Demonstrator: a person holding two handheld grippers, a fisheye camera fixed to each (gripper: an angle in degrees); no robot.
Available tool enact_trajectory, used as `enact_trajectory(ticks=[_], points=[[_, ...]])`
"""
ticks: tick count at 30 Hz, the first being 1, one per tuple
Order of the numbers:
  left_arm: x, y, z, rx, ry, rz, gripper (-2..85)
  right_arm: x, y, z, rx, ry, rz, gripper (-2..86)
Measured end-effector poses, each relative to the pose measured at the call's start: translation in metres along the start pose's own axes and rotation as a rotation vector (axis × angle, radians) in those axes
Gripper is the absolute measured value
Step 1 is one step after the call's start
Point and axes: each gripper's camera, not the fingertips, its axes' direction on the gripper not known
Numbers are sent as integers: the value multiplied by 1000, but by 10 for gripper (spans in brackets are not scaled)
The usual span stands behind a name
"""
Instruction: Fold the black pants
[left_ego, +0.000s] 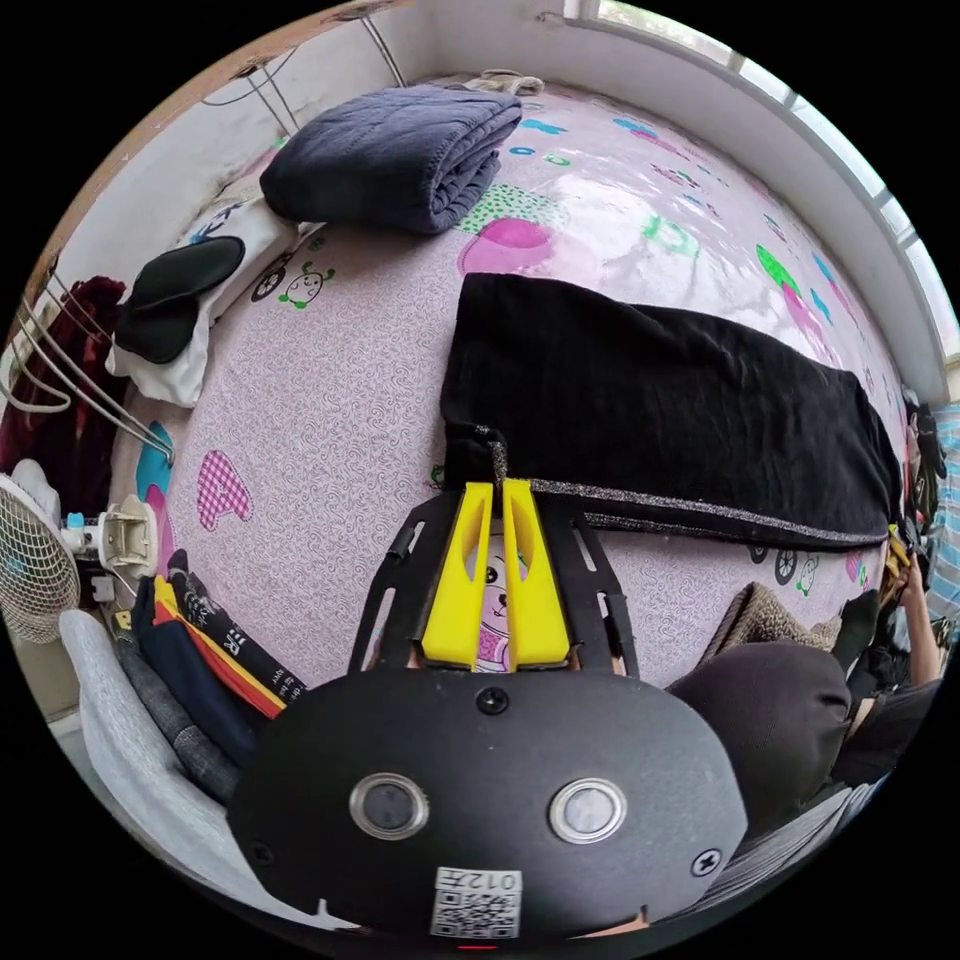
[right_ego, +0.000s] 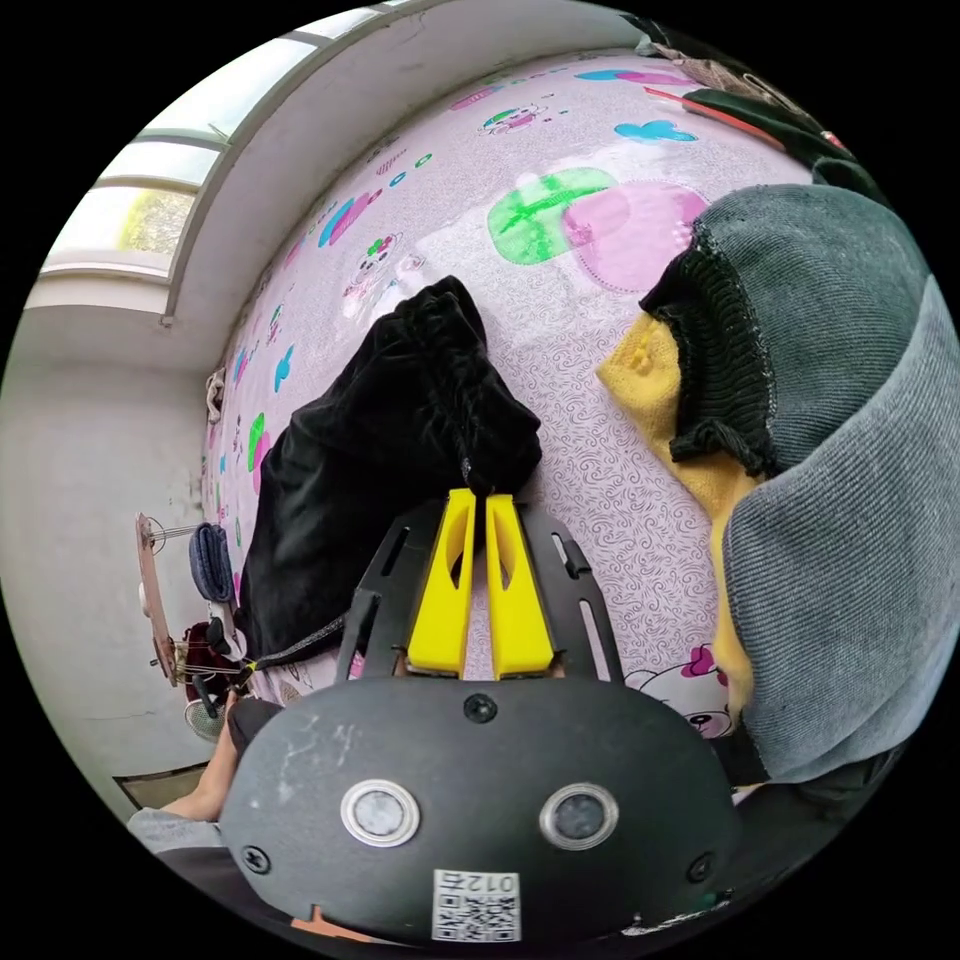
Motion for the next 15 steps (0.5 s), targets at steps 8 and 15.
enact_trajectory(ticks=[8, 15], points=[[-15, 25, 4, 7, 149, -107, 12, 55, 33, 44, -13, 12, -17, 5], [-43, 58, -31, 145, 263, -263, 15, 107, 72, 69, -5, 58, -21, 83]])
